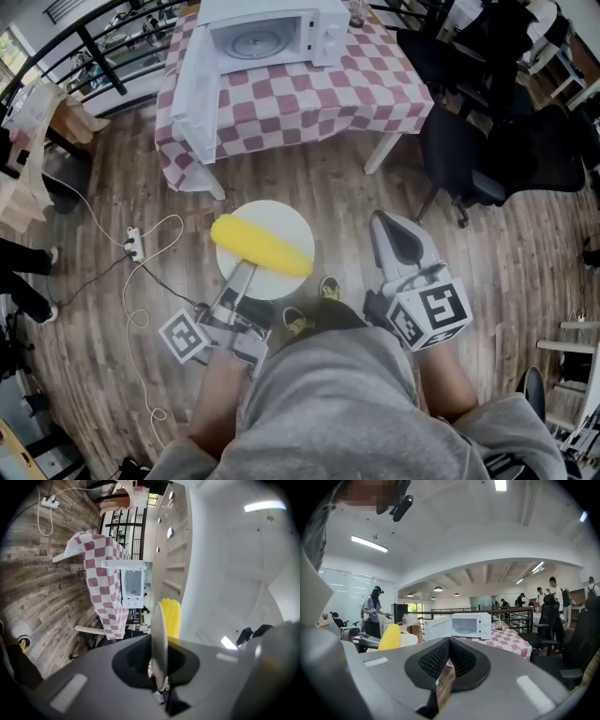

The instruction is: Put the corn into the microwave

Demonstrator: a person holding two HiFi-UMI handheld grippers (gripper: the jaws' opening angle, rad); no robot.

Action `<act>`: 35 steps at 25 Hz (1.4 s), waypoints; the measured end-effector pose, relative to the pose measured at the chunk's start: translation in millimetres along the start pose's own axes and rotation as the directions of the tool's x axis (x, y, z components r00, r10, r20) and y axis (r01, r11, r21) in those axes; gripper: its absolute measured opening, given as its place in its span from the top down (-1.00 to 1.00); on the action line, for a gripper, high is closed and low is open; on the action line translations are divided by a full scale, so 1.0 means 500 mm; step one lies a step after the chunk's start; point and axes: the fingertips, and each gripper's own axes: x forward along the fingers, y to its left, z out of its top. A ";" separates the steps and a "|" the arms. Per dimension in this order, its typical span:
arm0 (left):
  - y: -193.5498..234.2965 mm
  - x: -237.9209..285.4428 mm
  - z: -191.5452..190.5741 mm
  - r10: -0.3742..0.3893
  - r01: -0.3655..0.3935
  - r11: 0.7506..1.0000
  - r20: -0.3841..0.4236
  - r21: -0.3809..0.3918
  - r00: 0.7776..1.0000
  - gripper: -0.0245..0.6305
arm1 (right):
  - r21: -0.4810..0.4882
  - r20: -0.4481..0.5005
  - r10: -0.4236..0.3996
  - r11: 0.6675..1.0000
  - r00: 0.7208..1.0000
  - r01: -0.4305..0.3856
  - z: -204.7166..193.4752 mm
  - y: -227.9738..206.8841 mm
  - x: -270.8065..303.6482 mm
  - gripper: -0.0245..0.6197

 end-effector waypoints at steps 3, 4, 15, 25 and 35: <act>0.004 0.009 0.017 -0.003 0.003 1.000 0.005 -0.001 1.000 0.87 | -0.021 0.011 0.000 1.000 1.000 0.001 0.008 0.000 0.017 0.93; 0.005 0.015 0.022 -0.006 0.006 1.000 0.005 -0.001 1.000 0.87 | -0.023 0.011 0.002 1.000 1.000 -0.002 0.009 -0.002 0.025 0.93; 0.032 0.150 0.096 -0.014 0.014 1.000 0.002 0.007 1.000 0.87 | -0.008 0.006 0.030 1.000 1.000 -0.030 0.016 -0.085 0.174 0.93; 0.056 0.336 0.181 0.009 -0.009 1.000 -0.002 0.015 1.000 0.87 | 0.017 -0.002 0.049 0.999 0.999 -0.049 0.054 -0.216 0.345 0.93; 0.068 0.467 0.240 0.025 -0.026 0.999 0.029 0.022 0.999 0.87 | 0.029 -0.003 0.097 0.995 0.995 -0.097 0.080 -0.305 0.475 0.93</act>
